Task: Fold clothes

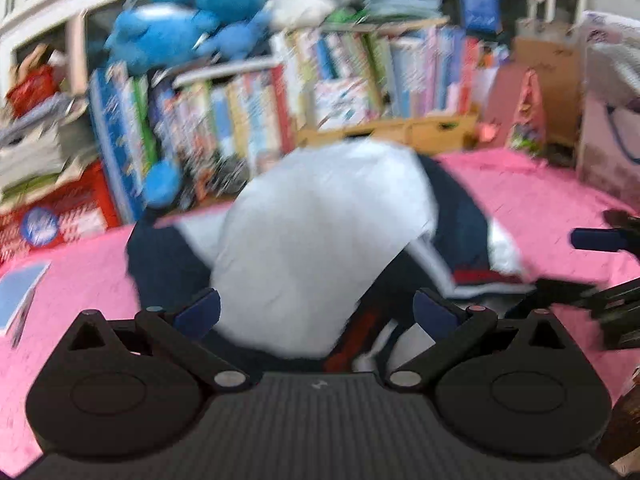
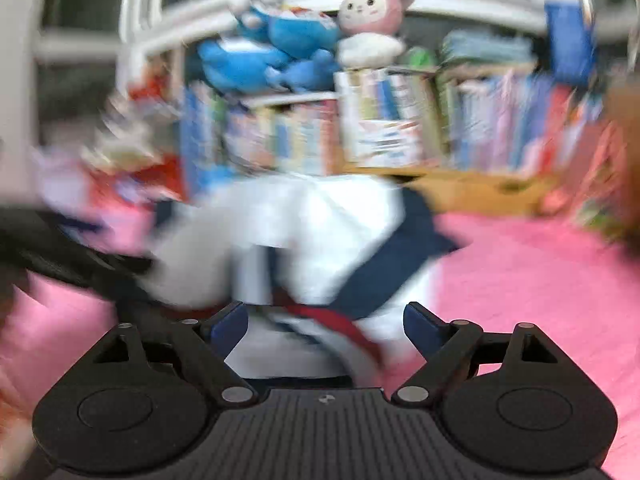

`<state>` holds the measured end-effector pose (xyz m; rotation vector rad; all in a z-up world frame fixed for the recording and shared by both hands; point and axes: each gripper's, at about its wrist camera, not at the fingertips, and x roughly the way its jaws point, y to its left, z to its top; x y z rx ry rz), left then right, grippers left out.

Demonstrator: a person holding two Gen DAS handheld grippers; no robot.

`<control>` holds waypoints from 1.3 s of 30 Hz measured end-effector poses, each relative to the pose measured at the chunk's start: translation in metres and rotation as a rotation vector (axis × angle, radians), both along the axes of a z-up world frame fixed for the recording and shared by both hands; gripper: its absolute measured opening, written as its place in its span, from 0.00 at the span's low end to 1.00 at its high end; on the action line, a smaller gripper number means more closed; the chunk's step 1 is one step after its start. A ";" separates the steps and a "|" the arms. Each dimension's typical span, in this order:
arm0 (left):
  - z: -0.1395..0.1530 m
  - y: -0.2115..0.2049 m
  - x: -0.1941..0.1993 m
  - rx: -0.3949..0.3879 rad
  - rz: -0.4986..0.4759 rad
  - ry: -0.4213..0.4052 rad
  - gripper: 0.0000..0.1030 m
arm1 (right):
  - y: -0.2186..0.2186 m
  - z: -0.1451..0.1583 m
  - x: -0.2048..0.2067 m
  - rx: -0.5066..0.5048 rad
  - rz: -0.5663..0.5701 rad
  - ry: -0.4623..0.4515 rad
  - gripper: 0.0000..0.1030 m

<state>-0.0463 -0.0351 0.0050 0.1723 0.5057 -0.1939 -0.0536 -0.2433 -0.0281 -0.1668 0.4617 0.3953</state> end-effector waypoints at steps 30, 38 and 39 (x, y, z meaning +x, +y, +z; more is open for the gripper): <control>-0.032 0.089 -0.047 0.130 0.181 0.088 1.00 | -0.010 -0.031 -0.032 -0.246 -0.258 -0.237 0.92; -0.003 0.059 -0.038 0.037 0.050 -0.023 1.00 | 0.084 -0.027 -0.039 -0.294 0.128 -0.298 0.94; -0.008 0.054 -0.032 0.064 0.052 -0.011 1.00 | 0.094 -0.031 -0.039 -0.317 0.159 -0.288 0.94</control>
